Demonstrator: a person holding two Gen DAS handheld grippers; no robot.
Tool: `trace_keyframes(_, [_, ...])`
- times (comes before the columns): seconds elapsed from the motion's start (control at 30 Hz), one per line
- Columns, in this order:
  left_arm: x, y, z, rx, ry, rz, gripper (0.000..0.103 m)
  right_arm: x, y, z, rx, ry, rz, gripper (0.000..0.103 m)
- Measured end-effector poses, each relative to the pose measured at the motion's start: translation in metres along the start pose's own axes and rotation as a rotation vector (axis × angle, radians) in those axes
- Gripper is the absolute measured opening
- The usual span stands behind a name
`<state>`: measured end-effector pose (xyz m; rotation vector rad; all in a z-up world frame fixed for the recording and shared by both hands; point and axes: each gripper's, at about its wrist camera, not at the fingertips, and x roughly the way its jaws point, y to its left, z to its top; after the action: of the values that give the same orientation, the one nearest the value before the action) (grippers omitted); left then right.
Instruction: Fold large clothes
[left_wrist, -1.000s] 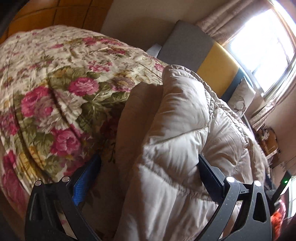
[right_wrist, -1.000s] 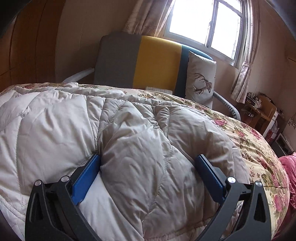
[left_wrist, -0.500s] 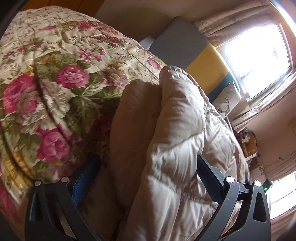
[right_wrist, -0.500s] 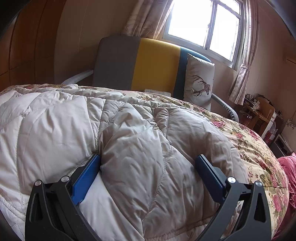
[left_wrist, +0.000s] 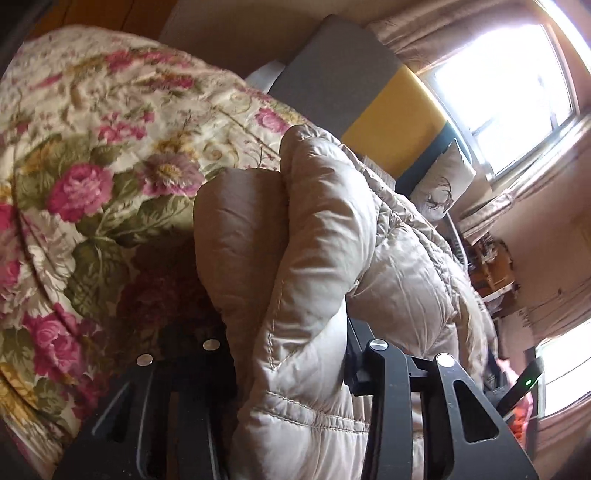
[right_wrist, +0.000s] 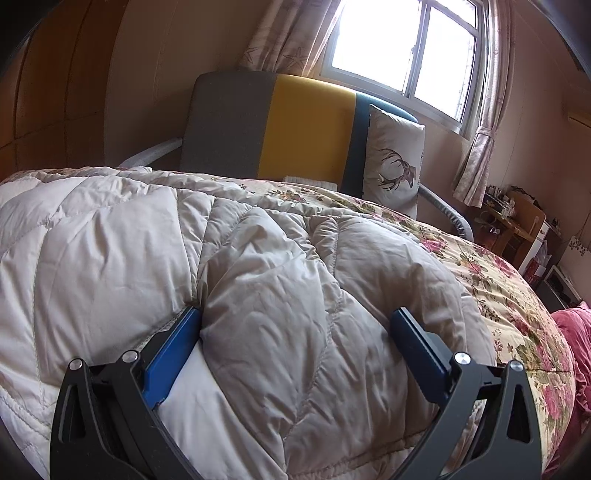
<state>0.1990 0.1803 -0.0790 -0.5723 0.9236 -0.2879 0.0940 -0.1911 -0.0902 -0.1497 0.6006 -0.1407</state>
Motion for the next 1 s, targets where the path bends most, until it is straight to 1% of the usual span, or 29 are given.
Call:
trace_keyframes(0.03, [-0.001,0.002,-0.002,0.009,-0.006,0.004,0.038,0.0,0.001,0.0,0.0,0.0,0.0,0.101])
trace_keyframes(0.07, [-0.001,0.003,-0.003,0.014,-0.01,0.009,0.046,0.0,0.001,0.0,-0.001,0.0,0.0,0.101])
trace_keyframes(0.1, [-0.001,0.006,-0.003,0.012,-0.007,0.031,0.062,0.0,0.001,0.0,0.0,0.0,-0.001,0.101])
trace_keyframes(0.13, [0.001,0.01,-0.004,-0.004,-0.002,0.055,0.071,0.0,0.001,0.0,0.0,0.0,0.0,0.101])
trace_keyframes(0.17, [0.001,0.015,-0.005,-0.027,0.001,0.063,0.084,0.0,0.001,0.0,0.001,0.0,0.001,0.101])
trace_keyframes(0.2, [0.002,0.021,-0.004,-0.067,0.006,0.038,0.086,0.0,0.001,0.0,0.001,-0.001,0.002,0.101])
trace_keyframes(0.27, [0.002,0.026,-0.003,-0.105,0.017,0.013,0.087,0.0,0.001,0.0,0.001,-0.001,0.001,0.101])
trace_keyframes(0.33, [0.007,0.027,0.001,-0.133,0.065,-0.01,0.087,0.0,0.001,0.0,0.001,0.0,0.001,0.101])
trace_keyframes(0.4, [0.011,0.025,0.002,-0.174,0.102,-0.058,0.071,0.0,0.001,0.0,0.001,-0.001,0.002,0.101])
trace_keyframes(0.43, [0.012,0.024,0.0,-0.199,0.109,-0.077,0.068,0.0,0.001,0.0,0.001,0.0,0.001,0.101])
trace_keyframes(0.47, [0.012,0.025,-0.001,-0.223,0.109,-0.084,0.062,0.0,0.001,0.0,0.002,0.0,0.002,0.101])
trace_keyframes(0.5, [0.011,0.025,-0.003,-0.234,0.102,-0.087,0.052,0.0,0.001,0.0,0.003,0.0,0.002,0.101])
trace_keyframes(0.53, [0.009,0.026,-0.005,-0.248,0.091,-0.101,0.049,0.0,0.001,0.0,0.003,0.0,0.002,0.101])
trace_keyframes(0.6, [0.003,0.024,-0.012,-0.267,0.066,-0.125,0.039,0.0,0.001,0.0,0.001,-0.001,0.001,0.101])
trace_keyframes(0.63, [0.001,0.023,-0.013,-0.263,0.055,-0.123,0.037,0.0,0.0,0.0,0.002,-0.001,0.002,0.101])
trace_keyframes(0.7, [-0.007,0.018,-0.015,-0.252,0.025,-0.12,0.03,0.0,0.001,0.001,0.003,0.0,0.004,0.101])
trace_keyframes(0.77, [-0.017,0.012,-0.016,-0.242,-0.008,-0.129,0.028,0.001,0.001,0.002,0.002,0.001,0.006,0.101])
trace_keyframes(0.9, [-0.034,0.012,-0.019,-0.249,-0.046,-0.172,0.028,0.002,0.001,0.011,-0.028,0.044,0.014,0.101])
trace_keyframes(0.97, [-0.038,0.012,-0.02,-0.23,-0.053,-0.166,0.027,-0.002,0.003,0.024,-0.079,0.067,0.017,0.101])
trace_keyframes(1.0, [-0.039,0.011,-0.022,-0.217,-0.056,-0.154,0.027,-0.006,0.004,0.032,-0.095,0.048,0.012,0.101])
